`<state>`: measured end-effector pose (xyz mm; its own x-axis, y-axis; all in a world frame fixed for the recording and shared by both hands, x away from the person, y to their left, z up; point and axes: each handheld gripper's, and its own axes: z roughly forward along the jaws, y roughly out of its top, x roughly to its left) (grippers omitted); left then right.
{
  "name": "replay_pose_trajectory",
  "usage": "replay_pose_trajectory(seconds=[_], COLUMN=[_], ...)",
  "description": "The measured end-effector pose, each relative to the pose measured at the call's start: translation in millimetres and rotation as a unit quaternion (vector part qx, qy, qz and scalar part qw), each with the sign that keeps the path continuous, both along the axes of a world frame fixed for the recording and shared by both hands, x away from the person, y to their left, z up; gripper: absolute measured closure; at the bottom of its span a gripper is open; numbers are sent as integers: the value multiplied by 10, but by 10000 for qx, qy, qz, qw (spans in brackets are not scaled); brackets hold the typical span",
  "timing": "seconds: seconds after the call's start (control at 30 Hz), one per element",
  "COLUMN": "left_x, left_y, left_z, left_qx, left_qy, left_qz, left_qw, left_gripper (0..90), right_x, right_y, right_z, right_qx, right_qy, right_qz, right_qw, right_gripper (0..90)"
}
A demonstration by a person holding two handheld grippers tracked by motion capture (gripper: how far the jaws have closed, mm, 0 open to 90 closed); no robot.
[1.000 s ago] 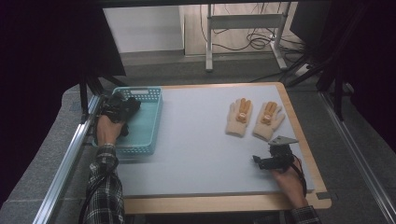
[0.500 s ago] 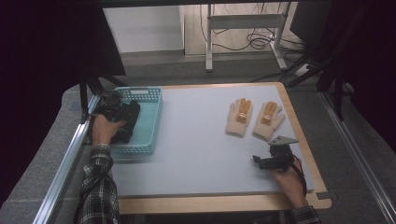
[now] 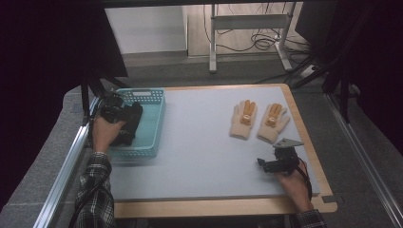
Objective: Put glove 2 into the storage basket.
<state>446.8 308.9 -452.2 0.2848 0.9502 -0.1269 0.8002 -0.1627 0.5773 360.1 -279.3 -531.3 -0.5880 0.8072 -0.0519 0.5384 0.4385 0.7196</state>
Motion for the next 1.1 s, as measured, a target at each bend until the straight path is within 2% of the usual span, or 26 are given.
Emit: replay_pose_trajectory(seconds=[0.07, 0.17, 0.4, 0.53, 0.83, 1.1], left_x=[-26, -71, -172, -264, -470, -672], left_y=[-58, -177, -346, -469, -773, -1049], left_z=[31, 87, 150, 175, 215, 166], left_qx=[-83, 6, -104, -129, -63, -107], left_qy=[-112, -278, -512, -669, -880, -1035], left_qz=[-117, -301, -569, -752, -1123, -1411], left_qw=[9998, 9992, 9970, 9948, 9898, 9845], left_gripper=[21, 12, 1, 0, 0, 0], right_x=[0, 0, 0, -1, -1, -1], right_y=[0, 0, 0, -1, 0, 1], right_z=[0, 0, 0, 1, 0, 0], right_qx=[-1, -2, -1, -4, -9, -9], right_qy=[0, -2, 1, 1, -2, -3], right_qz=[-1, 0, -2, 0, 2, 0], right_qw=[10000, 10000, 10000, 10000, 10000, 10000], right_gripper=[81, 81, 81, 81, 81, 81])
